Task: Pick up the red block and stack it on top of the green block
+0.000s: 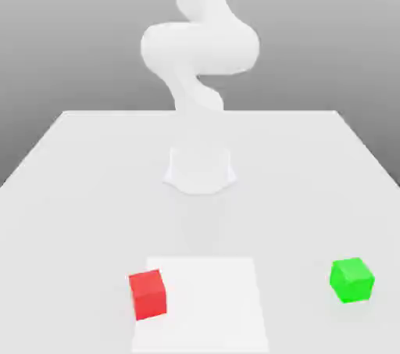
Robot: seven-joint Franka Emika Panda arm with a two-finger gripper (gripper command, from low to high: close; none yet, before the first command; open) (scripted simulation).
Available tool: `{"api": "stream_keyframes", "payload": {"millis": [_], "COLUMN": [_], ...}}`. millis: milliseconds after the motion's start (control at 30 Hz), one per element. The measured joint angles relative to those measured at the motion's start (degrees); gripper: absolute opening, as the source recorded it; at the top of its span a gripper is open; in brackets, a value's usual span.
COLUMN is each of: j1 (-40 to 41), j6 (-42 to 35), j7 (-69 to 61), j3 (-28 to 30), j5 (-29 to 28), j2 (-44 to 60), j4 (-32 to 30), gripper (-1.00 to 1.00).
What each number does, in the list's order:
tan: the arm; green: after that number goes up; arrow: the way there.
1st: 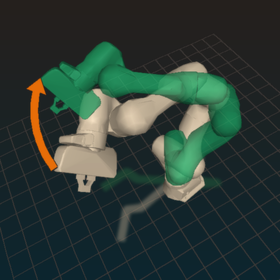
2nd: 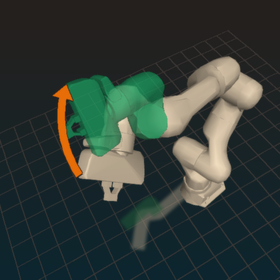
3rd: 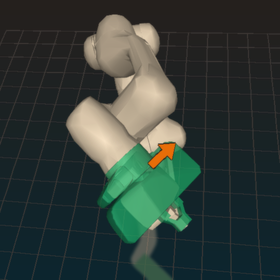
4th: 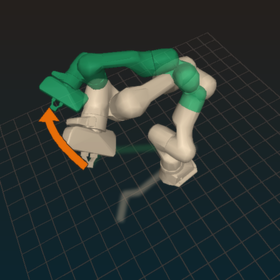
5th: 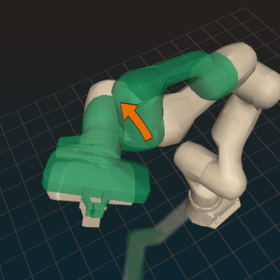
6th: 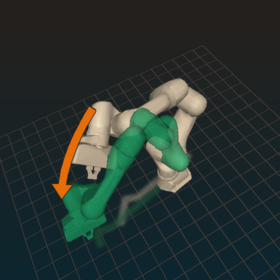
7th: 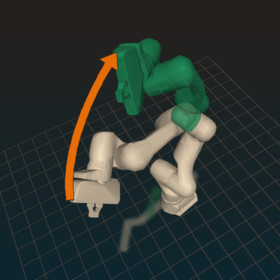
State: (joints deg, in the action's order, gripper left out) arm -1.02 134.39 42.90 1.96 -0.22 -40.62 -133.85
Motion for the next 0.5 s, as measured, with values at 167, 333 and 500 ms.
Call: {"api": "stream_keyframes", "payload": {"millis": [167, 333, 500], "j1": [-1.35, -2.32, -2.23], "j6": [5.35, 10.53, 15.68], "j7": [-6.81, -13.66, -20.78], "j3": [3.62, 6.86, 8.96], "j5": [0.49, 1.35, 2.65], "j2": [10.7, 21.08, 31.52], "j4": [-4.23, -8.33, -12.42], "gripper": [0.0, 0.0, 0.0]}}
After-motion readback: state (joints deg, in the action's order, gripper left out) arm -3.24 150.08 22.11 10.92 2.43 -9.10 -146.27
